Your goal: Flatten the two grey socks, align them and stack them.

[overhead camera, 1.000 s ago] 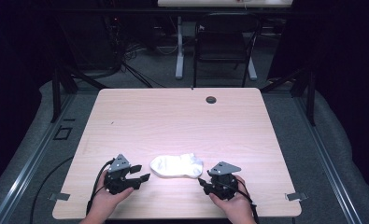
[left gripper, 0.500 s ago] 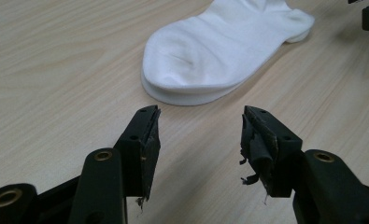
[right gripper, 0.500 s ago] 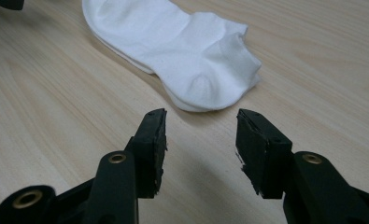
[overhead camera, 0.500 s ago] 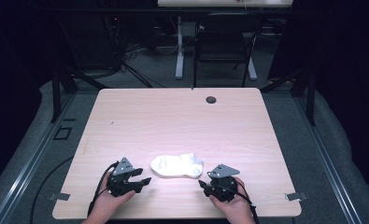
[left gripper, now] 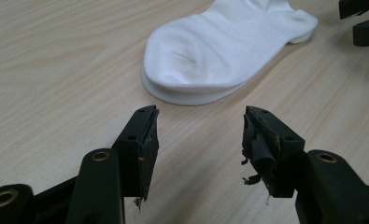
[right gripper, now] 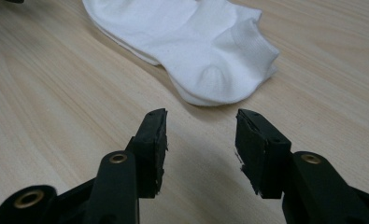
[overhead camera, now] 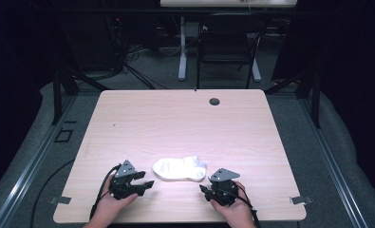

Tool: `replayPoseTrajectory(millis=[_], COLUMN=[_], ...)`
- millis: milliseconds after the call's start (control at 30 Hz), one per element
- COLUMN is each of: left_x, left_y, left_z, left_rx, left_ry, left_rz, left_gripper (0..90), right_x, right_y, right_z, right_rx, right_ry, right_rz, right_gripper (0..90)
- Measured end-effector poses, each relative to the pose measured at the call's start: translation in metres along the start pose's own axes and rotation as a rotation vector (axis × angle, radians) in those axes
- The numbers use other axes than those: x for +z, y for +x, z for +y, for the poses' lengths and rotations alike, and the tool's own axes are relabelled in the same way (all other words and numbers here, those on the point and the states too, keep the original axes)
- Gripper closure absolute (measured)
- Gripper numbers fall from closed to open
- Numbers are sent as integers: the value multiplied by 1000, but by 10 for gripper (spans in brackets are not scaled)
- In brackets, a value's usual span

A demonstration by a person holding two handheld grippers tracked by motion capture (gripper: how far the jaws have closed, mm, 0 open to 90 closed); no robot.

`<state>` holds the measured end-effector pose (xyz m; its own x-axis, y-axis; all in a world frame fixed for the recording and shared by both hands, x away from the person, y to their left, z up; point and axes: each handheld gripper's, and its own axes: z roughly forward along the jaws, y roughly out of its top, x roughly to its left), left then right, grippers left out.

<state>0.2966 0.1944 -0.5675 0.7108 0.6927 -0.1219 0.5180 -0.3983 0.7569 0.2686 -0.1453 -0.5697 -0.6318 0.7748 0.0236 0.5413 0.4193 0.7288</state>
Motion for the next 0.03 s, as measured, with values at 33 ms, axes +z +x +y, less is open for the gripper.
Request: replayPoseTrajectory(millis=[33], left_x=[0], left_y=[0], left_z=[0], left_rx=[0], left_ry=[0], left_rz=[0], left_gripper=[453], right_x=[0], right_y=[0], right_z=[0], right_rx=[0], right_ry=[0], right_rz=[0], right_gripper=[536])
